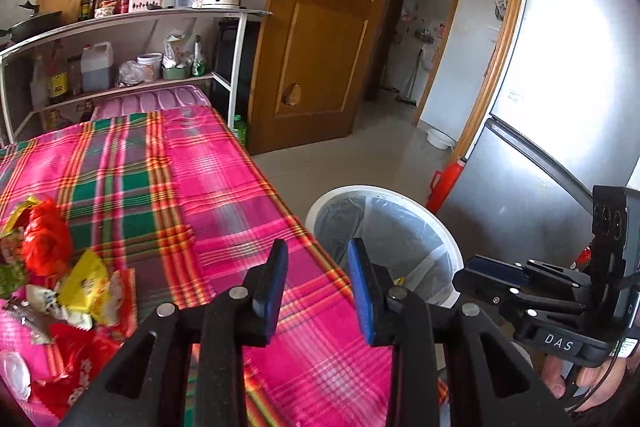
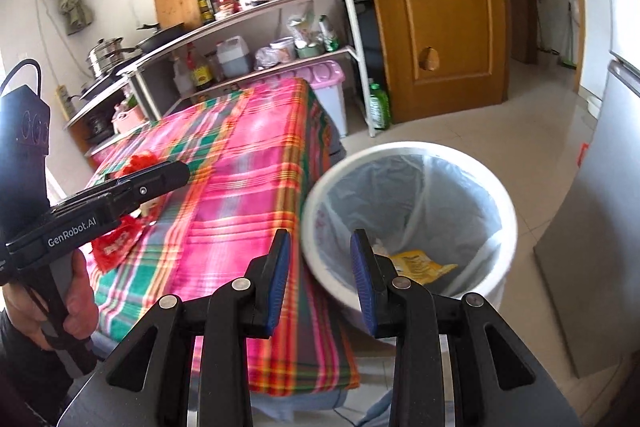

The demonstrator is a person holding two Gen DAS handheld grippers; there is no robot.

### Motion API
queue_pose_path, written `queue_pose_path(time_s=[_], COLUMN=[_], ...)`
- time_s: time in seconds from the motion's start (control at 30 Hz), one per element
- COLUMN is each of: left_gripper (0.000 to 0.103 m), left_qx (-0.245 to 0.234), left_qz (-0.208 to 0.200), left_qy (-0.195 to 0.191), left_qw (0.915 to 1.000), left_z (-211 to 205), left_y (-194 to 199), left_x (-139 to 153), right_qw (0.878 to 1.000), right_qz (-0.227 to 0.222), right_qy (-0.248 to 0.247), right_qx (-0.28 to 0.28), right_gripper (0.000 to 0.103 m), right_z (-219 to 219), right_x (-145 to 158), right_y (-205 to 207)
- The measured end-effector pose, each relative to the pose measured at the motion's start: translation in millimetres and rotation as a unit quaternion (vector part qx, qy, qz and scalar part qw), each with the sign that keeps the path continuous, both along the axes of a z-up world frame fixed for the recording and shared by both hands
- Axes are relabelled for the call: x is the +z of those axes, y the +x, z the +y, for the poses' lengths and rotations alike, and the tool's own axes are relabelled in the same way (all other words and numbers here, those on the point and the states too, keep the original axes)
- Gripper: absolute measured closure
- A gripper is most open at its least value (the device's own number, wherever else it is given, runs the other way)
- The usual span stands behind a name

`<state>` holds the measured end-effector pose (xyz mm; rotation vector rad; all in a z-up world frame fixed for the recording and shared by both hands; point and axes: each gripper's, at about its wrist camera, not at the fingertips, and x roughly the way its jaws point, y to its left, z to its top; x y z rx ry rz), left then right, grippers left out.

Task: Collect trash
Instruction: 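Move both open tools back over the table, then grasp a clear plastic cup with the left tool while the right tool grasps a yellow packet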

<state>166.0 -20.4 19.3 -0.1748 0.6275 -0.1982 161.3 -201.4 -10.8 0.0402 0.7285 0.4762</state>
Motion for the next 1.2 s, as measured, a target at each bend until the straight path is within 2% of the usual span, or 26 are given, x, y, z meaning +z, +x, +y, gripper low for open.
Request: queue_pose_path(time_s=[0.27, 0.57, 0.77, 1.0, 1.2], left_gripper=[0.071, 0.071, 0.071, 0.062, 0.056], left_qx=[0.026, 0.057, 0.094, 0.148, 0.191], left_qz=[-0.008, -0.019, -0.019, -0.022, -0.020], left_qy=[0.008, 0.015, 0.015, 0.010, 0.010], left_qw=[0.9996, 0.9981, 0.9953, 0.9887, 0.9813], left_z=[26, 52, 80, 119, 152], left_y=[-27, -62, -82, -104, -116], left_x=[1, -1, -7, -10, -16], right_qw=[0.999, 0.997, 0.995, 0.991, 0.986], right_qz=[-0.005, -0.006, 0.001, 0.007, -0.001], right_qy=[-0.014, -0.002, -0.004, -0.018, -0.029], right_qx=[0.039, 0.077, 0.104, 0.135, 0.162], right_gripper=[0.071, 0.071, 0.065, 0.064, 0.054], right_z=[34, 62, 86, 119, 149], right_x=[4, 5, 2, -4, -5], right_y=[-14, -25, -30, -30, -25])
